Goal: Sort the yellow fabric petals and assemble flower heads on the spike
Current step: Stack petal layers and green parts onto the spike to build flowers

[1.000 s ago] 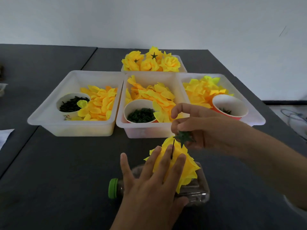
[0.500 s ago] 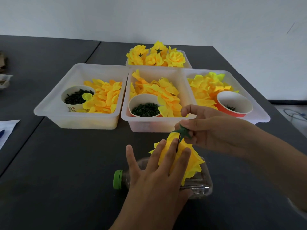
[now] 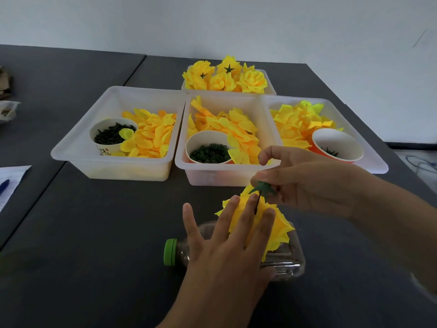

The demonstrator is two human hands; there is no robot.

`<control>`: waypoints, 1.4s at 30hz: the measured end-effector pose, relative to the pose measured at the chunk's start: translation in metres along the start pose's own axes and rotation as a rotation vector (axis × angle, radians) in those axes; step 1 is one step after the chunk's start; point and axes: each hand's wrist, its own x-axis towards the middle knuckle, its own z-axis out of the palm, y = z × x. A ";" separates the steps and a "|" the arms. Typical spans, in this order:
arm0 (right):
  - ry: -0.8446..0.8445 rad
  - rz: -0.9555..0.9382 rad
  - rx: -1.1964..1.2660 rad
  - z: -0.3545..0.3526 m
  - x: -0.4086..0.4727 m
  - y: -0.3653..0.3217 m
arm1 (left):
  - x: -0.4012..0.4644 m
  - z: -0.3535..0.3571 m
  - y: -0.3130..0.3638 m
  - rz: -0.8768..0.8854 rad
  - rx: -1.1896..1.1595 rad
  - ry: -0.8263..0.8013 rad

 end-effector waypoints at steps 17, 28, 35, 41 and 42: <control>0.295 -0.605 -0.888 0.001 -0.012 0.004 | -0.001 0.000 -0.001 -0.035 -0.048 -0.034; 0.052 -0.504 -1.212 0.011 -0.013 0.009 | -0.002 -0.004 0.001 -0.083 -0.062 -0.141; 0.065 -0.456 -1.253 0.011 -0.011 0.010 | -0.006 -0.003 0.000 -0.080 -0.078 -0.146; 0.018 -0.445 -1.197 0.010 -0.009 0.014 | -0.008 0.001 -0.002 -0.030 -0.094 -0.143; 0.012 -0.444 -1.189 0.009 -0.008 0.015 | -0.008 0.001 -0.002 -0.026 -0.097 -0.153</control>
